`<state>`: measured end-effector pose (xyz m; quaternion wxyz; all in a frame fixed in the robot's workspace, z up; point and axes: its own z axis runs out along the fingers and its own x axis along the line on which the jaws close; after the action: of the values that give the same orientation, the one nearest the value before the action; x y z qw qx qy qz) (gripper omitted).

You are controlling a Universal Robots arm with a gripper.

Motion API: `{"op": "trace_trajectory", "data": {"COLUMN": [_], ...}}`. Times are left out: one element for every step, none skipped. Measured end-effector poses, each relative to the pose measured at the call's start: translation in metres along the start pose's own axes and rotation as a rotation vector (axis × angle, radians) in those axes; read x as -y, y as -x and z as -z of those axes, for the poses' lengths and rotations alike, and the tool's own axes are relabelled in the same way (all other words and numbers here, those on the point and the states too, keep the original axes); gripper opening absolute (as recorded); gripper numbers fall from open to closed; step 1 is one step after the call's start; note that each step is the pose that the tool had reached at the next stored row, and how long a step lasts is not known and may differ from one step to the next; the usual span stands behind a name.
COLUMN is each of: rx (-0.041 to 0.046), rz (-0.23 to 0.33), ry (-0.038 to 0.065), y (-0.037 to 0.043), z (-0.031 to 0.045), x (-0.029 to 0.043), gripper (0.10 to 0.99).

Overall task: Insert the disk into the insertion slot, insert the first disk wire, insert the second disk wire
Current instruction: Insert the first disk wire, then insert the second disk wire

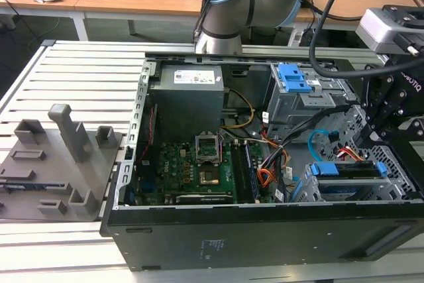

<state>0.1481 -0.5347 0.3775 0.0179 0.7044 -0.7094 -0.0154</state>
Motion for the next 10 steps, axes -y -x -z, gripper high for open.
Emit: {"op": "trace_trajectory", "data": {"rx": [0.0001, 0.0001, 0.0001, 0.0001, 0.0001, 0.0001, 0.0001, 0.0001, 0.0001, 0.0001], "rz": [0.000, 0.000, 0.000, 0.000, 0.000, 0.000, 0.000, 0.000, 0.000, 0.000], "ry": [0.000, 0.000, 0.000, 0.000, 0.000, 0.000, 0.000, 0.000, 0.000, 0.000], "y": [0.0000, 0.0000, 0.0000, 0.0000, 0.0000, 0.0000, 0.0000, 0.0000, 0.0000, 0.0000], "z": [0.0000, 0.0000, 0.0000, 0.0000, -0.0001, 0.0000, 0.0000, -0.0001, -0.0001, 0.0000], "x": [-0.0001, -0.0002, -0.0004, -0.0004, -0.0004, -0.0004, -0.0005, -0.0005, -0.0005, -0.0005], "gripper": [0.106, 0.106, 0.106, 0.106, 0.106, 0.106, 0.106, 0.106, 0.106, 0.106]}}
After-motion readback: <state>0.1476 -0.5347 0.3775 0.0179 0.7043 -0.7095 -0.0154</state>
